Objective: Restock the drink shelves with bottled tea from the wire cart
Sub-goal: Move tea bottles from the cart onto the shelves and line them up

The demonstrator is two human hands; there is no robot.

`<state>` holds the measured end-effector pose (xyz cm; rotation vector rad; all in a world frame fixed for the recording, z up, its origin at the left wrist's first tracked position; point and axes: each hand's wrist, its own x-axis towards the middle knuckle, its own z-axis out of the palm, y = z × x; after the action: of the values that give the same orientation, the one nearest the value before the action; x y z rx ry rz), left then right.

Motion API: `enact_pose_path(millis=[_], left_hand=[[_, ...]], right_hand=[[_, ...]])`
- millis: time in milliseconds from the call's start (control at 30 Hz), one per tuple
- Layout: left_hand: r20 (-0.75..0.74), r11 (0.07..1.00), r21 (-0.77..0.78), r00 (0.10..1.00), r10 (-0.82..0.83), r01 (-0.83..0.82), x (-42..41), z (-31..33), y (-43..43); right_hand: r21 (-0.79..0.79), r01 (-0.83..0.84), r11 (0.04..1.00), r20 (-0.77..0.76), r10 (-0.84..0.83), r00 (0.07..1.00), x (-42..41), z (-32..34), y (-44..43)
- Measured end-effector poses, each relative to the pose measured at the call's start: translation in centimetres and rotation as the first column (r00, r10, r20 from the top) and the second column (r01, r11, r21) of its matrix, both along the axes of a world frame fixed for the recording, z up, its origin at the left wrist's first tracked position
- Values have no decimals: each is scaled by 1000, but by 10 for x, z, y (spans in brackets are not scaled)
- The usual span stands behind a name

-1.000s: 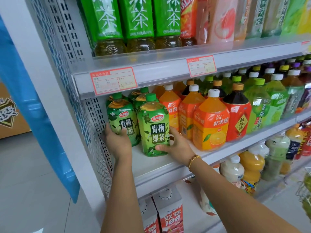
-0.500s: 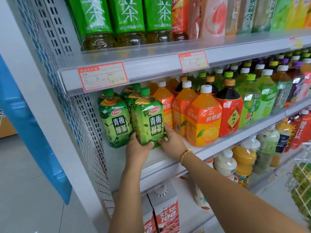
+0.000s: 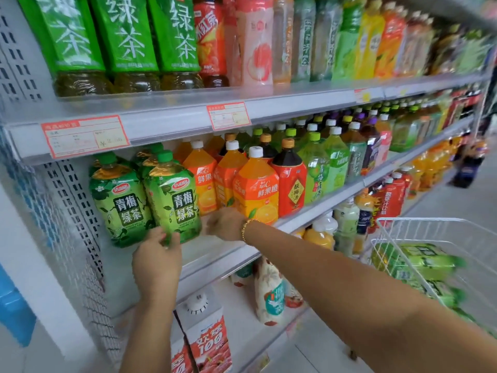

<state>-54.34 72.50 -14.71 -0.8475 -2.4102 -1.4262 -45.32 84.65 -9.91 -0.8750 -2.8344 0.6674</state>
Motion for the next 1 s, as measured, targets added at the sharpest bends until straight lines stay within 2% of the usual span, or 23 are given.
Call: enact_pose_path(millis=[33, 100, 200, 333, 433, 500, 533, 600, 667, 733, 800, 933, 1000], left_hand=[[-46, 994, 105, 999, 4, 1, 17, 8, 0], [-37, 956, 268, 993, -111, 117, 52, 21, 6], [-5, 837, 362, 898, -440, 411, 110, 28, 30], [-29, 634, 290, 669, -743, 717, 189, 26, 73], [96, 441, 208, 430, -898, 873, 249, 18, 109], [208, 304, 144, 272, -940, 942, 279, 1, 136], [227, 277, 60, 257, -939, 959, 289, -10, 150], [216, 254, -165, 286, -933, 953, 299, -26, 172], [245, 232, -291, 307, -920, 928, 299, -39, 185], [287, 187, -269, 264, -921, 945, 297, -49, 190], [242, 166, -238, 224, -944, 957, 298, -54, 191], [135, 214, -205, 245, -960, 955, 301, -66, 194], [128, 240, -160, 261, -957, 958, 302, -71, 196]], right_hand=[[-13, -26, 1000, -9, 26, 1000, 17, 12, -1], [-1, -81, 997, -54, 80, 995, 63, 38, -7], [237, 16, 971, -7, -15, 1000, 141, 68, 5], [302, 195, 933, 220, -268, 938, 246, 95, 37], [358, 254, 898, 343, -380, 859, 315, 101, 57], [375, 296, 878, 417, -445, 792, 354, 87, 74], [373, 309, 874, 459, -464, 758, 371, 77, 85], [364, 329, 871, 529, -484, 697, 399, 55, 109], [333, 345, 877, 562, -479, 675, 419, 32, 134], [284, 370, 885, 563, -466, 683, 429, 8, 160], [219, 421, 881, 551, -467, 692, 435, -18, 185], [55, 556, 829, 512, -502, 697, 445, -66, 223], [39, 559, 828, 547, -486, 681, 451, -86, 233]])
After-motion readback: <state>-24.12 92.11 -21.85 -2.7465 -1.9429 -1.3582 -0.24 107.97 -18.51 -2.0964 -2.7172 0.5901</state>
